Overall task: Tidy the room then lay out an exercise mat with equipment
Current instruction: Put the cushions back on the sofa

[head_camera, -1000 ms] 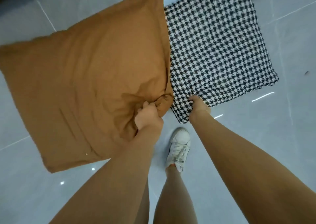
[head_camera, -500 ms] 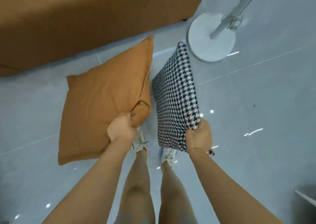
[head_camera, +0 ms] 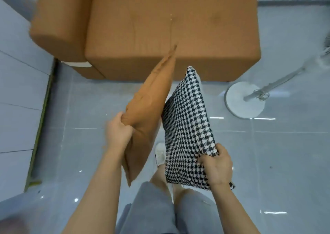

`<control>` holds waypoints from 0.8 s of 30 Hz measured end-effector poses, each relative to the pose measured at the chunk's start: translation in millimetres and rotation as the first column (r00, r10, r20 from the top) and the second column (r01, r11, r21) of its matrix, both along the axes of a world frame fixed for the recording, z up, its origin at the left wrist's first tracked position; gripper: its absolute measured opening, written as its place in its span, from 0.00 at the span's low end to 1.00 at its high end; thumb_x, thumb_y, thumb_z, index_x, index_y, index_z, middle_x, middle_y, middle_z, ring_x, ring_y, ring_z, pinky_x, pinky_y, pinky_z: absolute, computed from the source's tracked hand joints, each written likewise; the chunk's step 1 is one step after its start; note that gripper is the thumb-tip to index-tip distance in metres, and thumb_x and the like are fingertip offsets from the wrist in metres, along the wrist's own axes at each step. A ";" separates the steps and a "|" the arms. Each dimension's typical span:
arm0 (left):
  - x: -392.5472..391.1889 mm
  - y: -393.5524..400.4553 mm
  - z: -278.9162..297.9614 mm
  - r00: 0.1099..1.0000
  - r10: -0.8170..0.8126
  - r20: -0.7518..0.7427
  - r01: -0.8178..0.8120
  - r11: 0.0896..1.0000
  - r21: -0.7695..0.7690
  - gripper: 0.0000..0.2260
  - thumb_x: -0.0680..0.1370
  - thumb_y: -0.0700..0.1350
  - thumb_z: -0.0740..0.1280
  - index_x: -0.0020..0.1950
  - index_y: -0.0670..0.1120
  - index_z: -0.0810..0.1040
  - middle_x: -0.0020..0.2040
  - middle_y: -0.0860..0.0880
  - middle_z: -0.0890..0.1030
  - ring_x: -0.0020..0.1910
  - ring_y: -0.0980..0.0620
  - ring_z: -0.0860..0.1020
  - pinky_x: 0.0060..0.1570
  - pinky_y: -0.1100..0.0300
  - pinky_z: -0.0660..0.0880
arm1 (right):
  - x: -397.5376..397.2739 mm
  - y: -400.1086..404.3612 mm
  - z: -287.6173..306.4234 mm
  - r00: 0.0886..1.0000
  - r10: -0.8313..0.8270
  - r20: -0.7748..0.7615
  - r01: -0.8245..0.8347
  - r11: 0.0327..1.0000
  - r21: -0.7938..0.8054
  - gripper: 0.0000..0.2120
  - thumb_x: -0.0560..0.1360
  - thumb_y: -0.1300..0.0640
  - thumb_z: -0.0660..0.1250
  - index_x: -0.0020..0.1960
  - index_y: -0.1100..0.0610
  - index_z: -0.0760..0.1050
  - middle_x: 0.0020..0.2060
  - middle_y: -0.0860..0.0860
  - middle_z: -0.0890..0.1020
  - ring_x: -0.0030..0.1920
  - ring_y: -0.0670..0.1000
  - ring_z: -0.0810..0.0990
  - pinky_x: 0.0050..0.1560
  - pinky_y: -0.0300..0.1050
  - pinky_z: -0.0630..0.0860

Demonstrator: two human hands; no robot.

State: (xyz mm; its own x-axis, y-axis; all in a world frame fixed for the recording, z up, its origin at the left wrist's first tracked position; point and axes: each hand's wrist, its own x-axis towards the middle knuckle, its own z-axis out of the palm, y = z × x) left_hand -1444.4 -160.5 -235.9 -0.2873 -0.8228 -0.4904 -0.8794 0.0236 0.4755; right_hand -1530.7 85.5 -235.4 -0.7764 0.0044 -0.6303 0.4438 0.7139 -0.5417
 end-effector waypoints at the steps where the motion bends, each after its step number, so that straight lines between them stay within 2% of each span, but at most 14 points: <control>1: 10.7 5.7 8.4 0.996 0.077 -0.034 -0.075 0.996 0.057 0.24 0.64 0.34 0.72 0.60 0.44 0.76 0.51 0.43 0.81 0.51 0.40 0.77 0.50 0.50 0.74 | -4.5 -4.2 9.4 1.000 0.002 0.004 -0.002 1.000 -0.019 0.13 0.62 0.65 0.71 0.43 0.52 0.74 0.36 0.48 0.80 0.35 0.48 0.77 0.32 0.40 0.68; 3: 33.2 18.0 24.9 0.960 0.253 -0.119 -0.233 0.959 0.161 0.26 0.62 0.33 0.72 0.59 0.43 0.76 0.53 0.43 0.81 0.53 0.40 0.78 0.54 0.47 0.75 | -11.9 -12.8 26.5 1.000 -0.005 -0.003 0.005 0.999 -0.039 0.14 0.61 0.65 0.71 0.44 0.52 0.75 0.37 0.48 0.81 0.36 0.50 0.78 0.36 0.42 0.73; 6: 52.3 25.8 44.9 0.894 0.393 -0.216 -0.335 0.905 0.261 0.21 0.60 0.28 0.69 0.47 0.49 0.77 0.44 0.47 0.81 0.48 0.42 0.78 0.52 0.47 0.75 | -19.6 -25.1 49.1 0.999 0.025 -0.039 -0.027 0.998 -0.048 0.16 0.61 0.64 0.70 0.46 0.51 0.75 0.38 0.47 0.83 0.38 0.51 0.80 0.41 0.45 0.77; 9: 43.1 16.5 68.7 0.881 0.387 -0.273 -0.321 0.912 0.256 0.18 0.55 0.34 0.67 0.40 0.52 0.74 0.42 0.49 0.79 0.46 0.43 0.77 0.52 0.49 0.75 | -25.5 -40.9 68.5 0.994 0.071 -0.085 -0.077 0.994 -0.075 0.18 0.61 0.64 0.69 0.49 0.49 0.75 0.40 0.47 0.83 0.39 0.52 0.80 0.43 0.49 0.79; 11: 30.5 5.5 91.6 0.883 0.357 -0.305 -0.308 0.931 0.196 0.22 0.54 0.38 0.64 0.46 0.51 0.75 0.44 0.49 0.77 0.46 0.45 0.75 0.49 0.53 0.73 | -29.4 -54.6 81.4 0.989 0.092 -0.113 -0.103 0.991 -0.089 0.19 0.61 0.65 0.68 0.48 0.49 0.74 0.39 0.48 0.82 0.39 0.53 0.80 0.44 0.50 0.79; 13: 19.0 -6.0 109.4 0.909 0.275 -0.314 -0.256 0.962 0.100 0.27 0.54 0.40 0.64 0.53 0.47 0.77 0.46 0.47 0.79 0.47 0.42 0.76 0.46 0.52 0.74 | -35.2 -68.6 95.0 0.989 0.079 -0.126 -0.095 0.988 -0.125 0.19 0.61 0.67 0.66 0.47 0.48 0.74 0.41 0.48 0.82 0.39 0.54 0.80 0.46 0.54 0.79; 14: 14.8 -11.3 118.0 0.918 0.230 -0.322 -0.222 0.973 0.062 0.26 0.54 0.40 0.64 0.52 0.47 0.78 0.46 0.46 0.79 0.47 0.40 0.77 0.45 0.51 0.74 | -38.7 -73.7 101.6 0.991 0.063 -0.121 -0.080 0.986 -0.143 0.20 0.61 0.68 0.65 0.48 0.48 0.74 0.41 0.49 0.82 0.40 0.54 0.80 0.47 0.56 0.79; 15: 12.2 -20.0 126.6 0.917 0.207 -0.341 -0.205 0.978 0.042 0.21 0.54 0.40 0.64 0.47 0.49 0.77 0.43 0.46 0.79 0.46 0.39 0.76 0.44 0.50 0.74 | -43.7 -81.1 108.5 0.992 0.043 -0.122 -0.063 0.984 -0.165 0.22 0.61 0.68 0.65 0.50 0.48 0.75 0.41 0.48 0.82 0.41 0.54 0.80 0.48 0.57 0.79; 17: 9.7 -35.5 138.9 0.908 0.193 -0.373 -0.207 0.978 0.002 0.11 0.55 0.39 0.63 0.35 0.48 0.69 0.35 0.47 0.73 0.38 0.42 0.71 0.39 0.52 0.69 | -54.4 -94.9 120.6 0.993 0.016 -0.114 -0.038 0.981 -0.192 0.24 0.60 0.69 0.66 0.51 0.49 0.75 0.41 0.48 0.82 0.43 0.55 0.80 0.51 0.59 0.78; 20: 3.6 -60.1 149.3 0.887 0.164 -0.431 -0.218 0.973 -0.080 0.13 0.57 0.36 0.64 0.38 0.40 0.66 0.33 0.39 0.70 0.33 0.43 0.66 0.32 0.53 0.62 | -69.7 -118.2 139.3 0.991 0.014 -0.136 -0.044 0.974 -0.223 0.25 0.60 0.72 0.67 0.50 0.47 0.75 0.43 0.47 0.82 0.46 0.55 0.79 0.54 0.60 0.77; 24: -9.5 -92.9 162.0 0.853 0.148 -0.500 -0.224 0.970 -0.095 0.12 0.60 0.31 0.64 0.34 0.43 0.63 0.29 0.47 0.65 0.31 0.46 0.63 0.31 0.53 0.59 | -79.5 -152.7 156.7 0.977 0.017 -0.212 -0.067 0.971 -0.230 0.17 0.61 0.71 0.66 0.39 0.50 0.72 0.37 0.49 0.80 0.41 0.57 0.78 0.49 0.62 0.78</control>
State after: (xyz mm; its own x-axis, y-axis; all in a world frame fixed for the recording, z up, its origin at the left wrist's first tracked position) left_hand -1453.9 -253.4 -73.9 -0.2915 -0.9353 -0.2007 -0.5320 -0.0159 0.8466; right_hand -1610.2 -67.2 -78.6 -0.8859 -0.1596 -0.4356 0.2768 0.5717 -0.7724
